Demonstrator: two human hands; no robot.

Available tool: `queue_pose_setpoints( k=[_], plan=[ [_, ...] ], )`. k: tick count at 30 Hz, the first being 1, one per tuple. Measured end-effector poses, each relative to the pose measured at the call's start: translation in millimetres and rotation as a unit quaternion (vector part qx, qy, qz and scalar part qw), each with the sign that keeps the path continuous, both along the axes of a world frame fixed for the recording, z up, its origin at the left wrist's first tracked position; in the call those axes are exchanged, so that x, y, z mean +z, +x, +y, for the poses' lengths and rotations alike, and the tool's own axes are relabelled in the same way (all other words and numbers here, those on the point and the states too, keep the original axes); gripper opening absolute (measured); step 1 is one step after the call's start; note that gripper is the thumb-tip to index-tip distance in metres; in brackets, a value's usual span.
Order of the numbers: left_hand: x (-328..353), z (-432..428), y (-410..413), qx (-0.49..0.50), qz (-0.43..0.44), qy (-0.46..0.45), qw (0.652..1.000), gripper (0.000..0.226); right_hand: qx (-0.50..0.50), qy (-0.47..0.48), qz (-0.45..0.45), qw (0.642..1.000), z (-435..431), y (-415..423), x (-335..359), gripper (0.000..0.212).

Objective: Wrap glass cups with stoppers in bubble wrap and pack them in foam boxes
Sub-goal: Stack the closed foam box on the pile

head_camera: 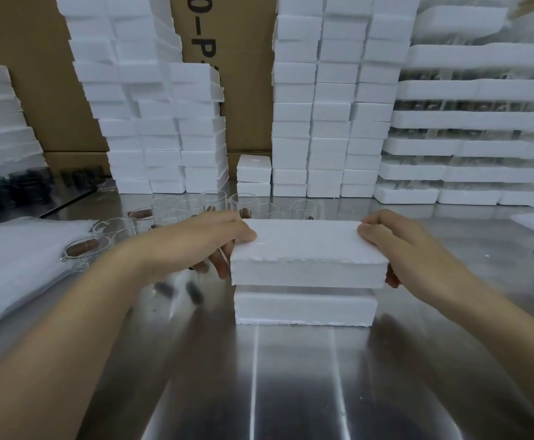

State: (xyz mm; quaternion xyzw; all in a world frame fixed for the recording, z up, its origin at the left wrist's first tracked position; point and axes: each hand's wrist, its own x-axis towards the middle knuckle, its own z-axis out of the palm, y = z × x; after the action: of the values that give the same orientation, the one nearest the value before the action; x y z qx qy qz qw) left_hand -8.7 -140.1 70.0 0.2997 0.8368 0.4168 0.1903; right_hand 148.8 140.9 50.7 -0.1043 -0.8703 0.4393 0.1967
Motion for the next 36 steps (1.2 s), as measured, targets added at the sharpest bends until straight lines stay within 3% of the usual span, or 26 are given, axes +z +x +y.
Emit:
queue_pose_setpoints(
  k=[6,11,15,28,36],
  plan=[
    [-2.8,-4.0,-10.4,-0.011,-0.011,0.011,1.000,0.067,0.009,0.011,-0.016,1.000,-1.0,1.0,0.2,0.032],
    [-1.4,-7.9,-15.8,-0.029,-0.038,-0.002,0.999,0.059,0.019,-0.001,-0.011,1.000,-0.5,0.1,0.8,0.029],
    [-1.5,-10.1,-16.4,-0.036,-0.054,-0.005,0.998,0.073,0.021,-0.011,-0.007,1.000,-0.5,0.0,1.3,0.027],
    [8.8,-10.8,5.8,-0.031,-0.024,-0.028,0.999,0.057,0.026,-0.004,-0.016,1.000,1.8,-1.4,-0.6,0.032],
    [9.6,-7.9,7.9,-0.026,-0.010,-0.044,0.999,0.064,0.014,-0.011,-0.018,1.000,-0.5,-2.6,-4.3,0.035]
  ],
)
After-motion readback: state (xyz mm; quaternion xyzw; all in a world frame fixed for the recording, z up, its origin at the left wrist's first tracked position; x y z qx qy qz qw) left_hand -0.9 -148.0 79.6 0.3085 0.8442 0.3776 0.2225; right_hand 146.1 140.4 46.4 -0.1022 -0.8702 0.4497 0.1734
